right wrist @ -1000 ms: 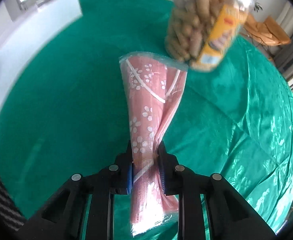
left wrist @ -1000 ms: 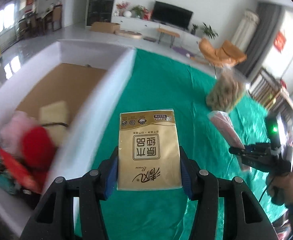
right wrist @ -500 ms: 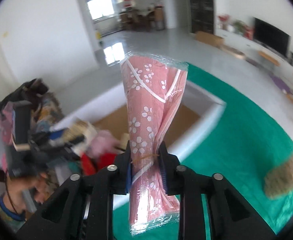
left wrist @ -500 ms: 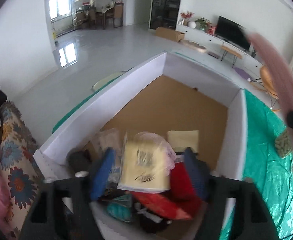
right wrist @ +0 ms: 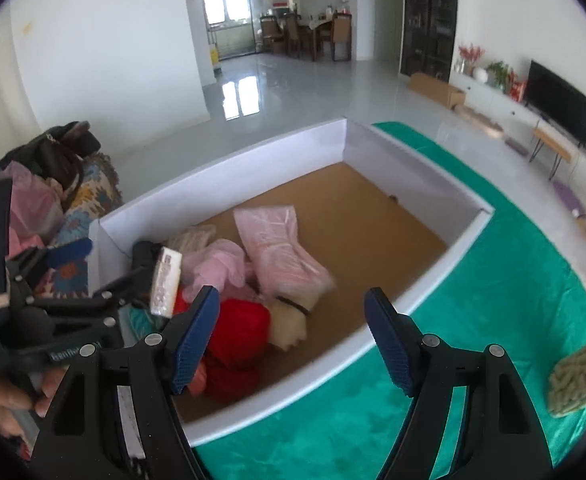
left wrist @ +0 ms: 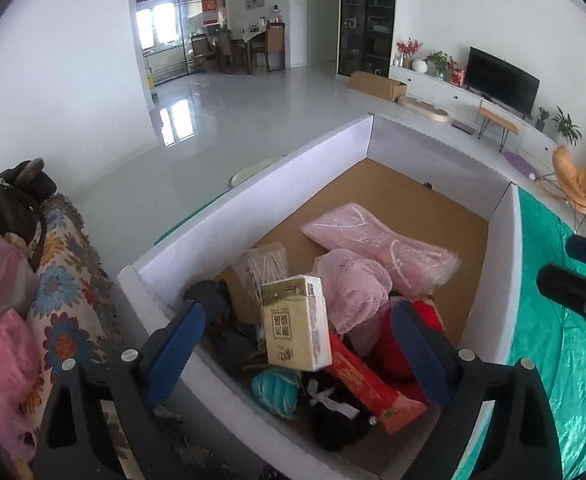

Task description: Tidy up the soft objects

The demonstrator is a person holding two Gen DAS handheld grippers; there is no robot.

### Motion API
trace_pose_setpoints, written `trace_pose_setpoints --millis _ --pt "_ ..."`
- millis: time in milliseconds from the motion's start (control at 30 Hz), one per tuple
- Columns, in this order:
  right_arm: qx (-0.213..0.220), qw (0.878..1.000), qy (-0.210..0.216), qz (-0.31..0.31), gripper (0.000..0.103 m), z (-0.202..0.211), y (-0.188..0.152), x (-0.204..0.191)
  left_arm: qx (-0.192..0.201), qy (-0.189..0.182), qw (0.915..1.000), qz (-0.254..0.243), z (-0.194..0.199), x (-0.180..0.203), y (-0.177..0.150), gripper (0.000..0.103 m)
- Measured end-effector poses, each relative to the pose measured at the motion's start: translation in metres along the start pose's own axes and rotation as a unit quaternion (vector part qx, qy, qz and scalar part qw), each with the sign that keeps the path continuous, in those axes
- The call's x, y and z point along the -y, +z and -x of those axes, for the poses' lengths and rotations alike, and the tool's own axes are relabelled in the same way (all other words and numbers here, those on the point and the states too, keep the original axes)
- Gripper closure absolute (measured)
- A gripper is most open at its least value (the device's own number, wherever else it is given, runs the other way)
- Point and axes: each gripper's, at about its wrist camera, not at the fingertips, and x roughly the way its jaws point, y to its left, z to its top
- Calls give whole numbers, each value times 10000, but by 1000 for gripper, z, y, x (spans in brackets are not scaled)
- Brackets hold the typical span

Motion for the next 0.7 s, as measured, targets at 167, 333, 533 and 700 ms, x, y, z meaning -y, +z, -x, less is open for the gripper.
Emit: trace_pose_setpoints --millis 167,333,533,700 --pt "64 10000 -26 -27 25 14 -6 0 193 168 9996 77 21 8 -4 9" --pt "89 9999 -32 -52 25 24 -9 1 281 191 9994 58 36 11 -8 9" --pt "104 9999 -67 -32 25 28 -8 -2 188 343 9992 52 40 10 -10 9" --pt "80 9999 -49 -46 25 25 -6 -5 120 339 9993 42 38 10 -11 9"
